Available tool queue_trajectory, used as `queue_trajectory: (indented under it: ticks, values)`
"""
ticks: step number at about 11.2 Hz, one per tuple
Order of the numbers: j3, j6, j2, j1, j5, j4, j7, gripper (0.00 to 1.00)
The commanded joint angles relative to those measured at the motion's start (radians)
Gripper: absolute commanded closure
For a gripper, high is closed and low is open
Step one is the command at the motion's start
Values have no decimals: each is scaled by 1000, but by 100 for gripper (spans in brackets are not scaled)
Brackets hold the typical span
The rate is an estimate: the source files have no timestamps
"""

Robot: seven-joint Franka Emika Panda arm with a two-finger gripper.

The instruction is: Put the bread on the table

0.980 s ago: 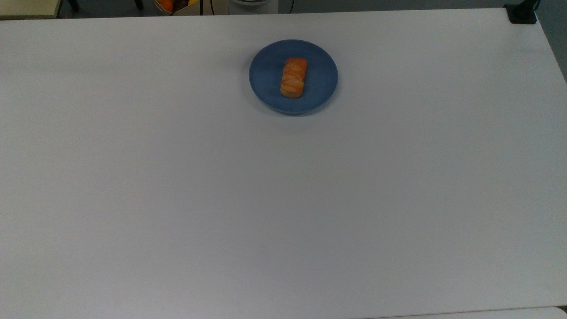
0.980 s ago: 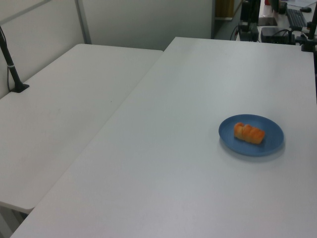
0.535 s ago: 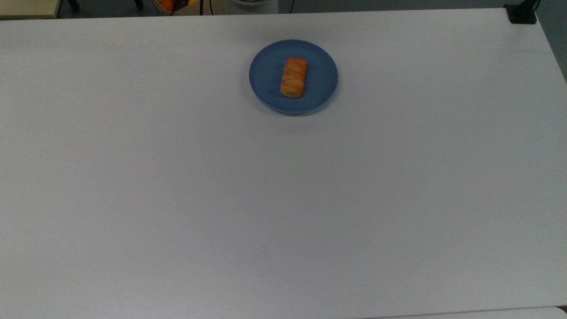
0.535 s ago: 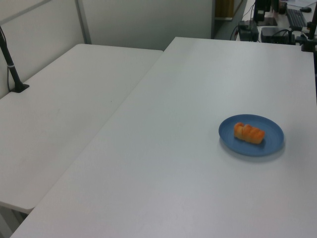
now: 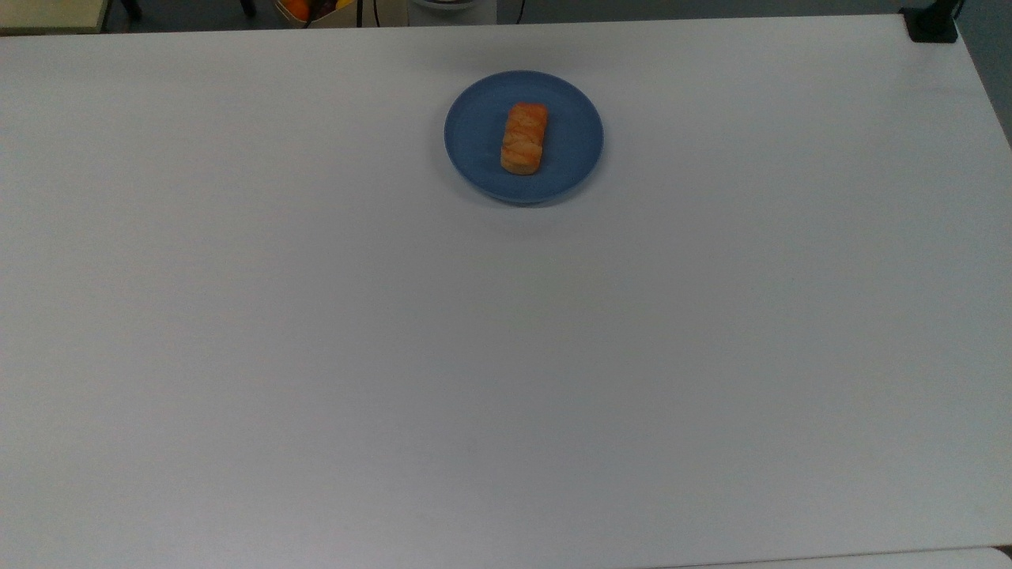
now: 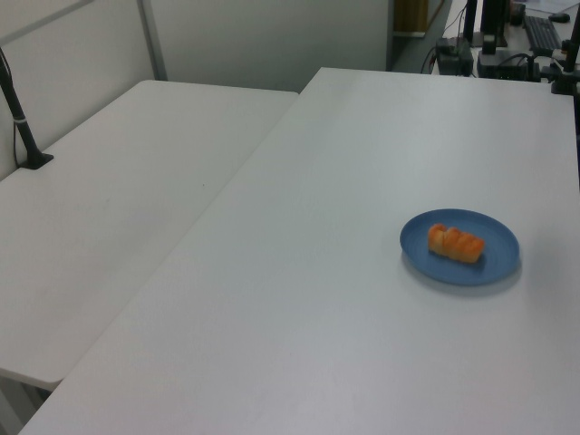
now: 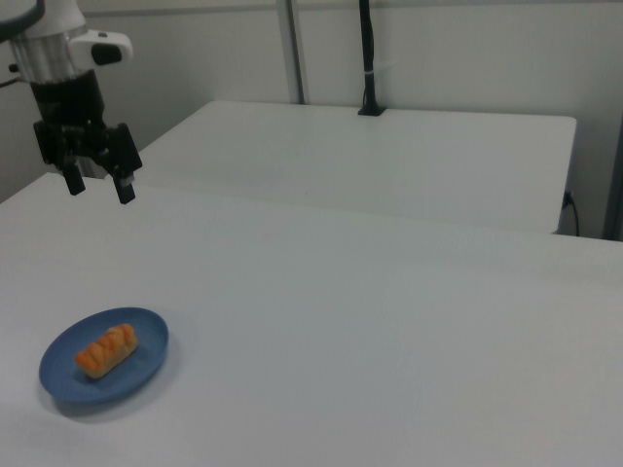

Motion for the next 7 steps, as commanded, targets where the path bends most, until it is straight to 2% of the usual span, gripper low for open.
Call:
queue_trajectory:
  ticks: [1,4,7]
  values:
    - [45,141,-31,5,19,-157,6,0]
    - [102,337,-22,5,19,-311,124,0]
    - [127,474,1,10,19,-431,140,0]
